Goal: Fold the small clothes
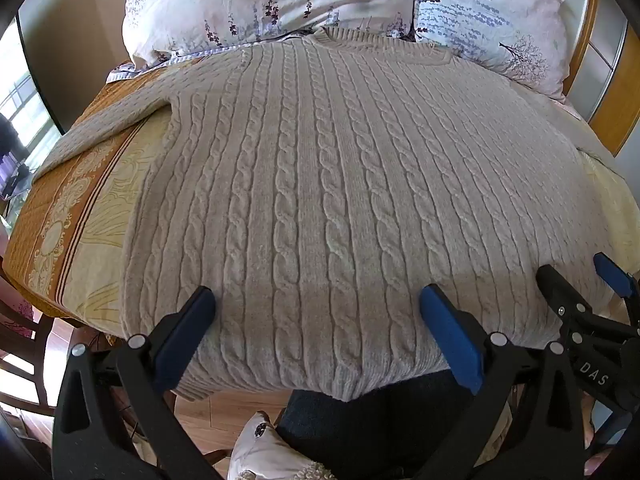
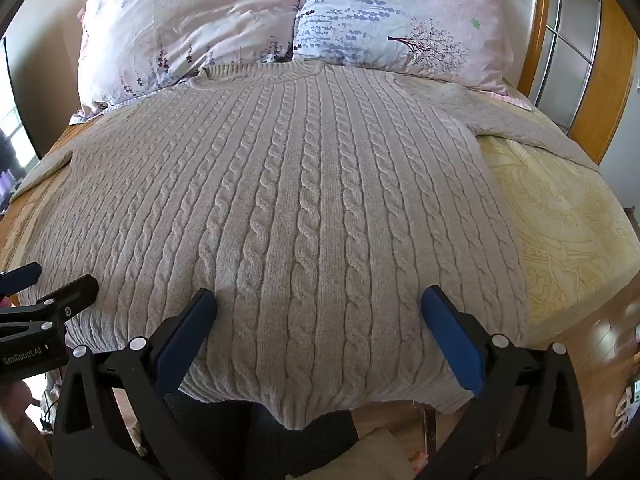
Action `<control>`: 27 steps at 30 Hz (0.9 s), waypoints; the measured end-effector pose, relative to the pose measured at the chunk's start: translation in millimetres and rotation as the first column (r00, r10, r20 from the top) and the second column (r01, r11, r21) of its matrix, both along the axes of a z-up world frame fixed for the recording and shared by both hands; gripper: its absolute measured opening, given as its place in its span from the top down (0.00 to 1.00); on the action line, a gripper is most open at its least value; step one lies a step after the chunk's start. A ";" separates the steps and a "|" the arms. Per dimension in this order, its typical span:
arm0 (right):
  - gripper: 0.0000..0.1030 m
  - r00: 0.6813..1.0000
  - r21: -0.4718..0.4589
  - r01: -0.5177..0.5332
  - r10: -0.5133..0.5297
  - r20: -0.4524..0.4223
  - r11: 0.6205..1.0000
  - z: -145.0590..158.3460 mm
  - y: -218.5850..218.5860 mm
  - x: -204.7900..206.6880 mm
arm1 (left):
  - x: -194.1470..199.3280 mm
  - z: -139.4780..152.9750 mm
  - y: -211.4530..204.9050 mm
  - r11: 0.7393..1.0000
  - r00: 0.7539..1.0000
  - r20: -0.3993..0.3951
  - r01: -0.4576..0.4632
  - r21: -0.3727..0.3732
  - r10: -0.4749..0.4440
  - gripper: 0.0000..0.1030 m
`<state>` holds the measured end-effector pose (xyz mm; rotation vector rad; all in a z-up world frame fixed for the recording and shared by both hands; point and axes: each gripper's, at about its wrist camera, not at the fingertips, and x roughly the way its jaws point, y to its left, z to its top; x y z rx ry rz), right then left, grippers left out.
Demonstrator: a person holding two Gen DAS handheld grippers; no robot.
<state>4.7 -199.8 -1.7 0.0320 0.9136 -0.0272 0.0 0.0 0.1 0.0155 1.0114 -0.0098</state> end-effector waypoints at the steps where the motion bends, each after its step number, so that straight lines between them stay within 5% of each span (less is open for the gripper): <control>1: 0.01 1.000 0.000 0.000 0.000 0.003 1.000 0.0 0.0 -0.2 | 0.0 0.0 0.0 1.000 1.000 0.000 0.000 0.000 0.000 0.02; 27: 0.01 1.000 -0.001 0.000 0.000 -0.005 1.000 -0.4 0.2 -0.1 | 0.0 -0.1 0.0 1.000 1.000 -0.001 0.000 0.002 0.000 0.02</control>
